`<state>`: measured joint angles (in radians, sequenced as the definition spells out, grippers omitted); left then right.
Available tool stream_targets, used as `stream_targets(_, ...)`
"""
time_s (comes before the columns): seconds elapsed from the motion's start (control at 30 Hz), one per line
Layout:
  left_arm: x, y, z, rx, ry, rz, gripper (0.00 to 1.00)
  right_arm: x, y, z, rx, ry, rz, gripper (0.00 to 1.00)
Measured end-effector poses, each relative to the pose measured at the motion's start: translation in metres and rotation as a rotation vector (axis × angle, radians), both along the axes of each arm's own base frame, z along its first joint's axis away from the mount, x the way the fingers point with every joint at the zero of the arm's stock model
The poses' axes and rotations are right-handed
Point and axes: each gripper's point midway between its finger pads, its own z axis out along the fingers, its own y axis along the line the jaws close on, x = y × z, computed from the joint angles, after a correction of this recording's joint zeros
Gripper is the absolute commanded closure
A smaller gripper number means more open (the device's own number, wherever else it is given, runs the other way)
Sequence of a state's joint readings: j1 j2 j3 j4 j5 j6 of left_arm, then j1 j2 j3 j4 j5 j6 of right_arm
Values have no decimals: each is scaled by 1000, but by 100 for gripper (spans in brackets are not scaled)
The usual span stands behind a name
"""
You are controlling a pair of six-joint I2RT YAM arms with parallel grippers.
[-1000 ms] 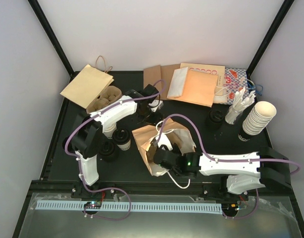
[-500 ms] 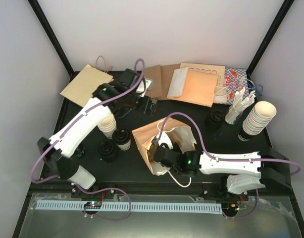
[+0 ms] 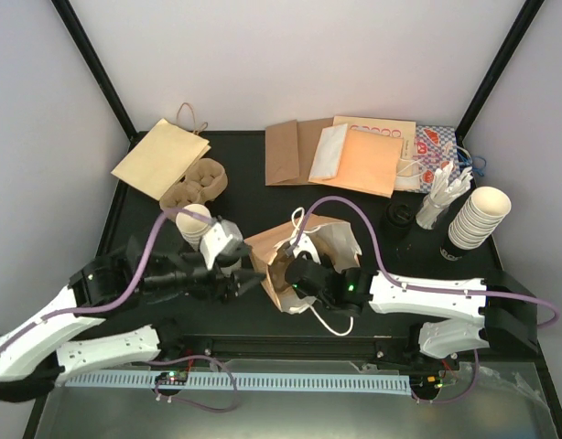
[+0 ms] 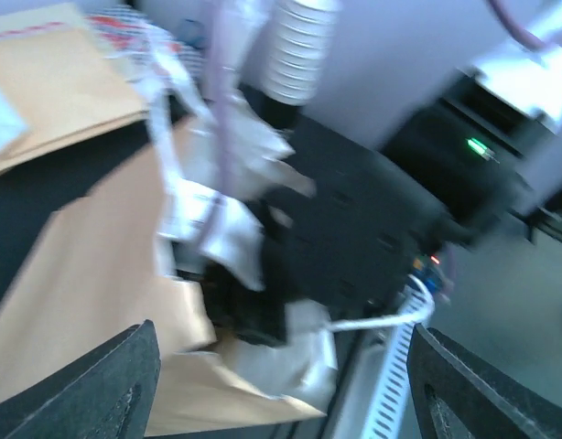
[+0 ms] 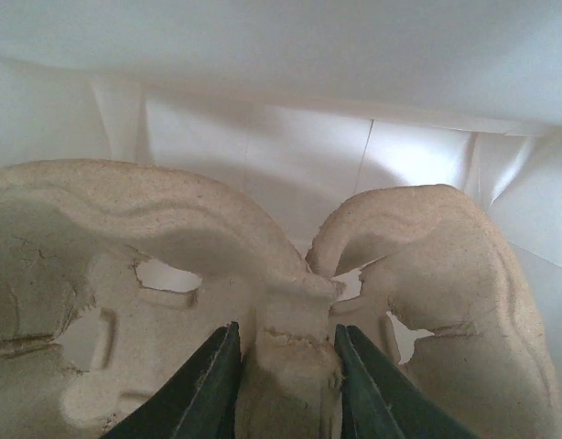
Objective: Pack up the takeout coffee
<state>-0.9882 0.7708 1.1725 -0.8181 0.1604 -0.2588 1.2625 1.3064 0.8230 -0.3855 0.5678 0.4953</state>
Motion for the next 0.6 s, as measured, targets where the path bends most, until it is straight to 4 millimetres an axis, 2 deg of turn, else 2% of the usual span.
stream_targets(0.2,-67,-34,-34,54,-86,-268,27,3,1,3,8,21,-2,70)
stream_targets(0.3,-86,-47,-52,111,-173,-341,26,4,1,6,12,24,-3,70)
stream_targets(0.4,-91,-60,-66,185,-268,-350,26,4,2,7,13,28,-1,70)
stream_targets(0.6,-70,-80,-98,354,-370,-261,28,3,2,7,9,37,2,70)
